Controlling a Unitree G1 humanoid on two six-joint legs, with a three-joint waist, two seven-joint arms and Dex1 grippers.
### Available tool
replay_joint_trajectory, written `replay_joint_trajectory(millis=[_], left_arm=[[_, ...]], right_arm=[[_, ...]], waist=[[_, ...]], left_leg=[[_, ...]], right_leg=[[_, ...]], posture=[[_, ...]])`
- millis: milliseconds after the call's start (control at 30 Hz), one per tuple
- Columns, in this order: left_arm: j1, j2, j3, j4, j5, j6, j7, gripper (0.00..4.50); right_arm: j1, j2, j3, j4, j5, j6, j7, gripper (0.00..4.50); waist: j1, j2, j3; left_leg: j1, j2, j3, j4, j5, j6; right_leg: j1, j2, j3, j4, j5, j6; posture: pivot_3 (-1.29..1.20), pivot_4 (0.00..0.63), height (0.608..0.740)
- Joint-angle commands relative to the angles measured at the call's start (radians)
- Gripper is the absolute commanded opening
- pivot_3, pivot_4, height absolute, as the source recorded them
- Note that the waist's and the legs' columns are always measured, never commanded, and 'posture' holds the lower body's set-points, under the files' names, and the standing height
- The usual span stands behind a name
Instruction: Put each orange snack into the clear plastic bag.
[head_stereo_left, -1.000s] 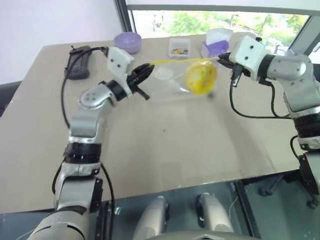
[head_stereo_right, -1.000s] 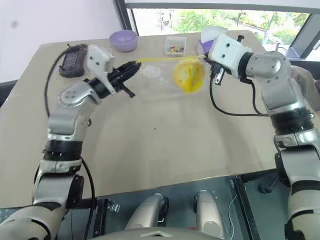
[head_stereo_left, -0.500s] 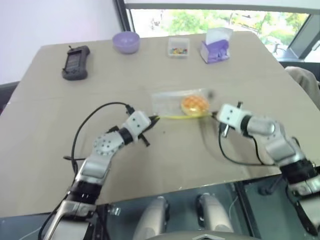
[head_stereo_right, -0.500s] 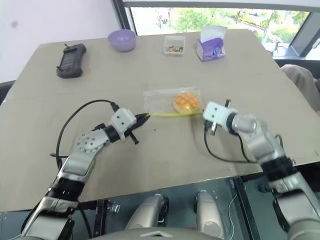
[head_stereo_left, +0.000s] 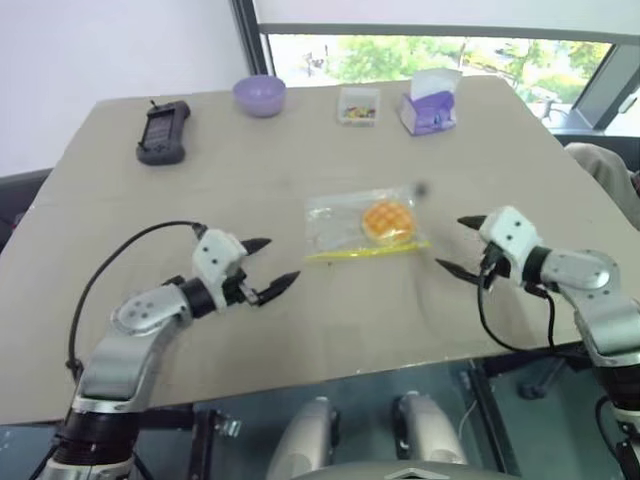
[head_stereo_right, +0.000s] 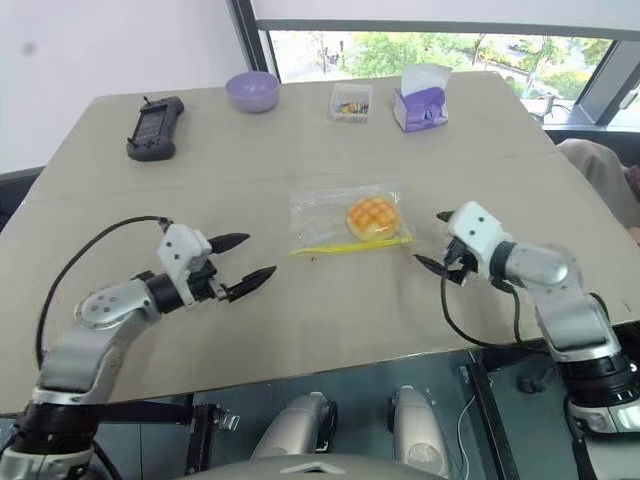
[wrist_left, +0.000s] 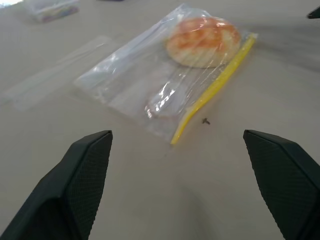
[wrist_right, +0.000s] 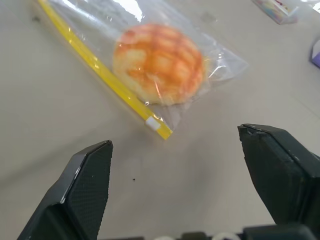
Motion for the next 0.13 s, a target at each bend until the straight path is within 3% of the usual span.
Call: replay_joint_trajectory(millis=[33,133], left_arm=[[0.034,0.054,0.116,-0.088,-0.105,0.092,-0.026,4.50],[0.055,0.091,0.156,-0.110,-0.141,0.138,-0.043,4.50]], right_arm=[[0.057,-0.054,-0.142,-0.101,0.125,0.068,0.043,4.46],[0.099,-0.080,-0.201,-0.122,0.170,0.103,0.041,4.46]], waist=[[0.002,0.000,0.000],[0.005,0.000,0.000]], left_leg=[[-0.001,0.000,0.000,0.000,0.000,0.000],[0.000,0.000,0.000,-0.001,-0.001,0.001]], right_leg=[[0.000,0.000,0.000,-0.001,0.000,0.000],[0.000,-0.001,-0.001,-0.002,0.000,0.000]], posture=[[0.00,0.150,0.740],[0.00,0.150,0.740]])
